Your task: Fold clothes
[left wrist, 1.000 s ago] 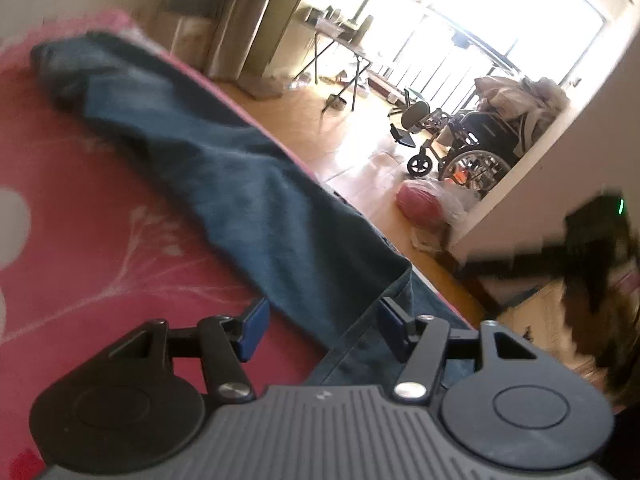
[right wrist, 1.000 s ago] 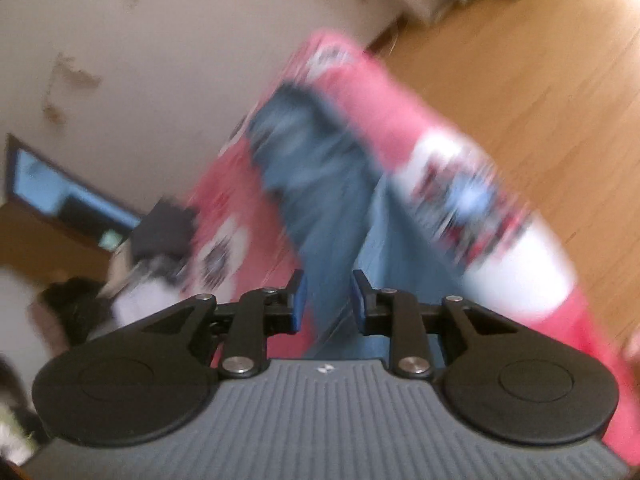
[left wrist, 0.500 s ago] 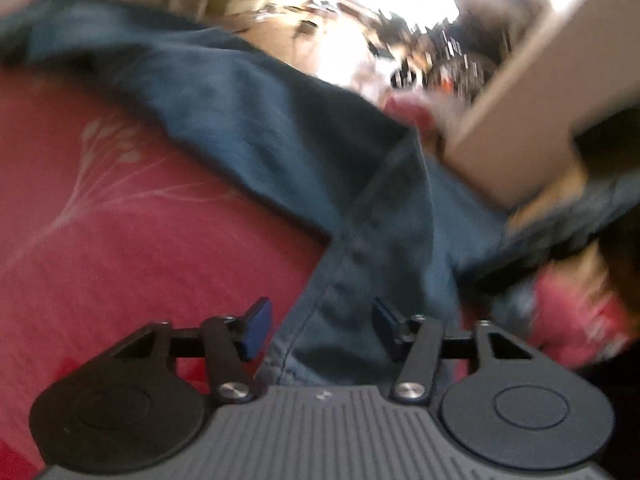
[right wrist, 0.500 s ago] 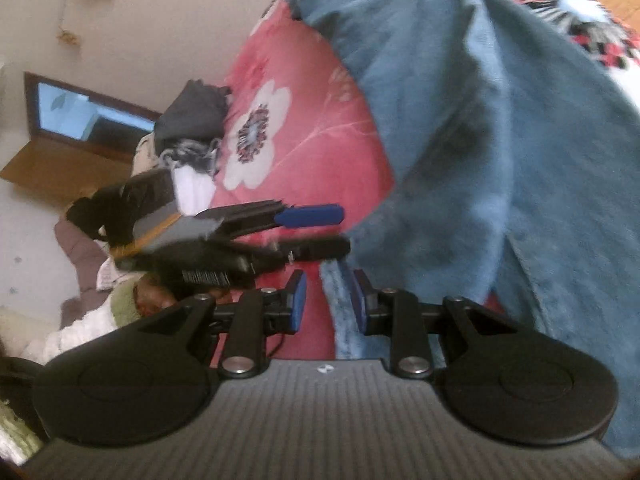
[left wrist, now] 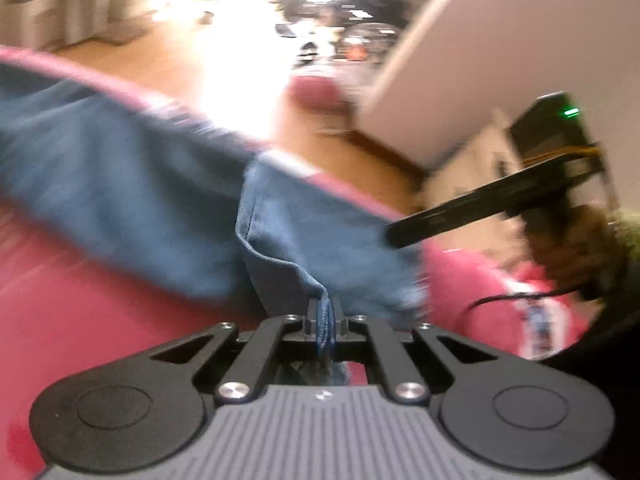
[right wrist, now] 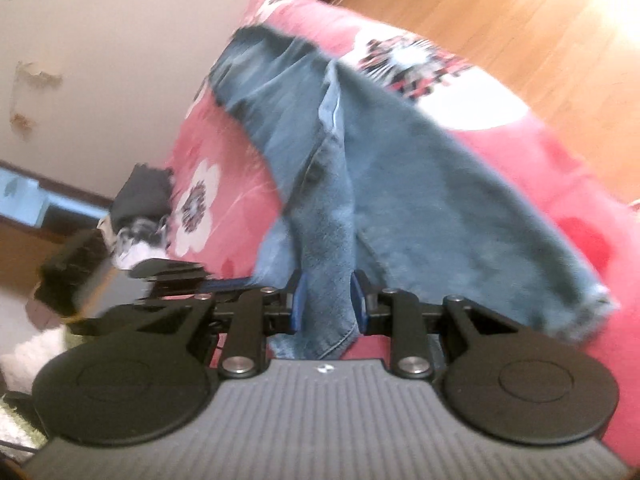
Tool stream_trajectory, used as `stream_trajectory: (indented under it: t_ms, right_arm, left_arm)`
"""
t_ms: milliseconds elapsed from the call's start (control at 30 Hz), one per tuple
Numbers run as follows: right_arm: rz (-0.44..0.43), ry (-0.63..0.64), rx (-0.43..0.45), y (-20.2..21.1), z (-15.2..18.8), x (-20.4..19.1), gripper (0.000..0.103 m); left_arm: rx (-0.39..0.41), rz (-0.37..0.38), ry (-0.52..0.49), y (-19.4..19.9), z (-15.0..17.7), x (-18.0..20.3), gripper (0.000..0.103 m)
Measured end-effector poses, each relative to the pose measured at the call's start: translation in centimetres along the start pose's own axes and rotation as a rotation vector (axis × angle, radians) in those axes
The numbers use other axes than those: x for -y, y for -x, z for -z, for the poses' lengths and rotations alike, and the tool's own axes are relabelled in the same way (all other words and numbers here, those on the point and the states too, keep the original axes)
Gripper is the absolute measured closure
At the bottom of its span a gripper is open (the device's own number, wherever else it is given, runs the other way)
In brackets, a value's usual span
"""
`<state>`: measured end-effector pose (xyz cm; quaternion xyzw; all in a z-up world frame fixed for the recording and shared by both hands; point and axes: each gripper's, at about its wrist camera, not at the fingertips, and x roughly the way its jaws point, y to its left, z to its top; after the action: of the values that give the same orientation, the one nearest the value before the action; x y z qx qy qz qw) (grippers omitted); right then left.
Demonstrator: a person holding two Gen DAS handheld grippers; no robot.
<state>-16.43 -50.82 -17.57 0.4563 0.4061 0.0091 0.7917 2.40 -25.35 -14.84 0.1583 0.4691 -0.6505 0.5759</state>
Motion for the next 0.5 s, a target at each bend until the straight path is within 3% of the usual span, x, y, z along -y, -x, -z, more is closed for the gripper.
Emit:
stream_trajectory:
  t_ms: [167,200,300,400,500]
  right_arm:
    - [0.050,-0.051,0.097,3.6,0.3,2.2,0.079]
    - [0.062,-0.067,0.120,4.1,0.5,2.8,0.079]
    - [0.104,-0.128,0.171,5.4,0.9,4.6,0.079]
    - [0.146,-0.122,0.156,5.2,1.2,5.5,0.078]
    - [0.160,-0.102,0.135,4.9,1.6,5.9,0.075]
  left_arm:
    - [0.039,0.102,-0.105,-3.8,-2.1,4.7,0.098]
    - [0.035,0.120,-0.124,-4.7,-2.4,5.5,0.095]
    - [-0.072,0.154,-0.156,-7.5,-1.7,6.9,0.074]
    - [-0.060,0.134,-0.198,-6.8,-0.2,7.1,0.055]
    - [-0.048,0.093,-0.154,-6.1,0.8,5.9,0.053]
